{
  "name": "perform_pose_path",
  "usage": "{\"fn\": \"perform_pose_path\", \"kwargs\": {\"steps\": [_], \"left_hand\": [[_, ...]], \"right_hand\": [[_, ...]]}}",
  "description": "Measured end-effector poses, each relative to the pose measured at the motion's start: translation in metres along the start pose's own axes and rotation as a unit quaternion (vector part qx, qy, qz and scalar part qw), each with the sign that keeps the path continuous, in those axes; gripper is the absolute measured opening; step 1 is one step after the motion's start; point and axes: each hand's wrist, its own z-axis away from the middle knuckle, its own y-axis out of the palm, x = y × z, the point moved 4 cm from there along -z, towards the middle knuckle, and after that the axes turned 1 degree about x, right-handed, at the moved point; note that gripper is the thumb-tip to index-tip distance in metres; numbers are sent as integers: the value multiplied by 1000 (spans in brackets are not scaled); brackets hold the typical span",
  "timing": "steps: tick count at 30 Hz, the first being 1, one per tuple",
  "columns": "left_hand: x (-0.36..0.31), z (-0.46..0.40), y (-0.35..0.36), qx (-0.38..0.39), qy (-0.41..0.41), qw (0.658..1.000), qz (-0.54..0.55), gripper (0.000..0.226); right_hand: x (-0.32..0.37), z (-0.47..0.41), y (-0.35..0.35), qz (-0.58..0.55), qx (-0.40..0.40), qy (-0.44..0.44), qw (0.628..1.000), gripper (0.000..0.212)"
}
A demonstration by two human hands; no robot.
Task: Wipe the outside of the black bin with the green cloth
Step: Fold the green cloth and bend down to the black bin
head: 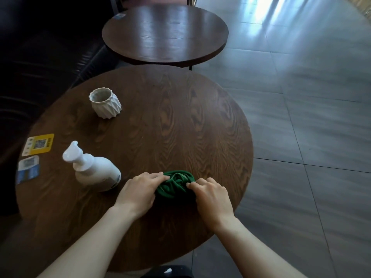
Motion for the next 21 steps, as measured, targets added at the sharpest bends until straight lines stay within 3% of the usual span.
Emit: {"fn": "perform_pose_path", "kwargs": {"steps": [9, 21], "left_hand": [[-16, 42, -95, -45, 13, 999, -1, 68], [-59, 148, -293, -179, 42, 982, -36, 65]], "right_hand": [[41, 22, -84, 25, -55, 3, 998, 49], [147, 101, -280, 76, -191, -5, 979, 48]]}}
